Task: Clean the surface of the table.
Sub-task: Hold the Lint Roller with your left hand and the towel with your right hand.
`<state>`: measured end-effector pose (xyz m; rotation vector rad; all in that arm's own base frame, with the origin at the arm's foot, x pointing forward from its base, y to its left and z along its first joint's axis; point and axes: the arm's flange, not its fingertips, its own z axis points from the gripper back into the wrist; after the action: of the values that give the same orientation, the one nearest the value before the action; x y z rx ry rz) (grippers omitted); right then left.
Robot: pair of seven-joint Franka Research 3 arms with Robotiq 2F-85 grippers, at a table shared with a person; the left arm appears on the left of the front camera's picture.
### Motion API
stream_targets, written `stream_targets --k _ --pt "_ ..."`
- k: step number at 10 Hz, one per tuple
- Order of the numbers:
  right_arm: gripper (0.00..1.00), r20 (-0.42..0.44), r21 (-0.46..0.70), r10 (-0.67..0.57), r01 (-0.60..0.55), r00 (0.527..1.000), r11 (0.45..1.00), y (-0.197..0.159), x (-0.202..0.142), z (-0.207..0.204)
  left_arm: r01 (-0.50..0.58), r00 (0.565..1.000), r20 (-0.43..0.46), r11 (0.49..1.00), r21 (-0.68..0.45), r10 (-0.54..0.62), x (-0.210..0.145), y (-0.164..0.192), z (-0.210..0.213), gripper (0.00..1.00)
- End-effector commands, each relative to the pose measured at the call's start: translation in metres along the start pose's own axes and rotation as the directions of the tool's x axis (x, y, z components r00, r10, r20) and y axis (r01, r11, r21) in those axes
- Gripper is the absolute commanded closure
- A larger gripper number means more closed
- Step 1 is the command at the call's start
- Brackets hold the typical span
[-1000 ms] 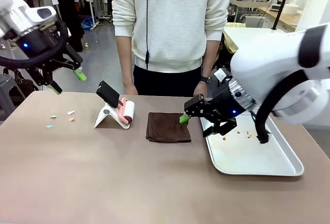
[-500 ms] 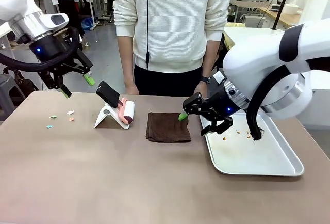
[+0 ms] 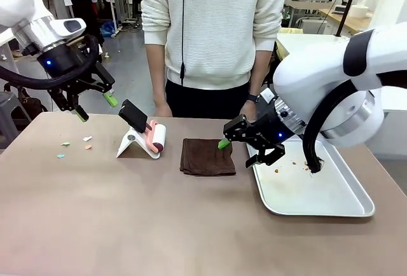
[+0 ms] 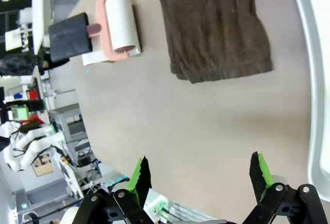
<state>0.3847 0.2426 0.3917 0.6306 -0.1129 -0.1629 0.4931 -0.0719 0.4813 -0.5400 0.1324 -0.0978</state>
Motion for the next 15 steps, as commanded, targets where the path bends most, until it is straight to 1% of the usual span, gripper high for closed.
stream_targets --k 1,2,4,6,7,9,10,11,12,13,14,15 --pt "0.00 -0.027 -0.040 0.040 -0.041 0.999 0.998 0.017 0.046 -0.022 -0.006 1.000 -0.029 1.000 -0.012 0.006 0.036 -0.012 -0.005 0.00" --pt "0.00 -0.047 -0.093 0.063 -0.068 0.997 0.993 0.024 0.067 -0.034 0.042 0.996 -0.077 0.999 -0.027 -0.044 0.052 -0.015 -0.009 0.00" --pt "0.00 -0.067 -0.157 0.046 -0.056 0.997 0.986 0.033 0.101 -0.052 -0.007 0.996 -0.090 0.999 -0.046 0.003 0.080 -0.015 -0.020 0.00" --pt "0.00 -0.098 -0.147 0.007 -0.022 0.995 0.989 0.032 0.122 -0.061 -0.064 0.998 -0.020 0.994 -0.087 0.063 0.090 -0.013 -0.028 0.00" --pt "0.00 -0.111 -0.156 -0.021 0.004 0.994 0.988 0.029 0.131 -0.066 -0.033 0.999 -0.007 0.993 -0.110 0.032 0.088 -0.005 -0.034 0.00" --pt "0.00 -0.127 -0.163 -0.055 0.034 0.990 0.986 0.026 0.141 -0.069 -0.032 0.999 0.013 0.998 -0.061 0.033 0.079 0.019 -0.042 0.00" --pt "0.00 -0.136 -0.151 -0.049 0.028 0.989 0.988 0.026 0.143 -0.069 -0.039 0.998 0.044 0.998 -0.050 0.042 0.077 0.030 -0.043 0.00" --pt "0.00 -0.148 -0.141 -0.054 0.033 0.988 0.989 0.026 0.145 -0.070 -0.046 0.996 0.067 0.997 -0.067 0.051 0.077 0.037 -0.044 0.00" --pt "0.00 -0.150 -0.139 -0.054 0.033 0.987 0.990 0.026 0.146 -0.073 0.009 0.992 0.126 0.993 -0.115 0.005 0.078 0.039 -0.045 0.00" --pt "0.00 -0.155 -0.145 -0.059 0.036 0.986 0.989 0.027 0.146 -0.075 0.023 0.987 0.162 0.990 -0.141 0.000 0.084 0.041 -0.048 0.00" --pt "0.00 -0.190 -0.162 -0.080 0.049 0.978 0.986 0.028 0.147 -0.076 0.021 0.985 0.173 0.989 -0.147 0.005 0.091 0.042 -0.051 0.00" --pt "0.00 -0.196 -0.203 -0.092 0.051 0.976 0.978 0.031 0.147 -0.076 0.045 0.984 0.180 0.990 -0.137 -0.020 0.096 0.040 -0.054 0.00"
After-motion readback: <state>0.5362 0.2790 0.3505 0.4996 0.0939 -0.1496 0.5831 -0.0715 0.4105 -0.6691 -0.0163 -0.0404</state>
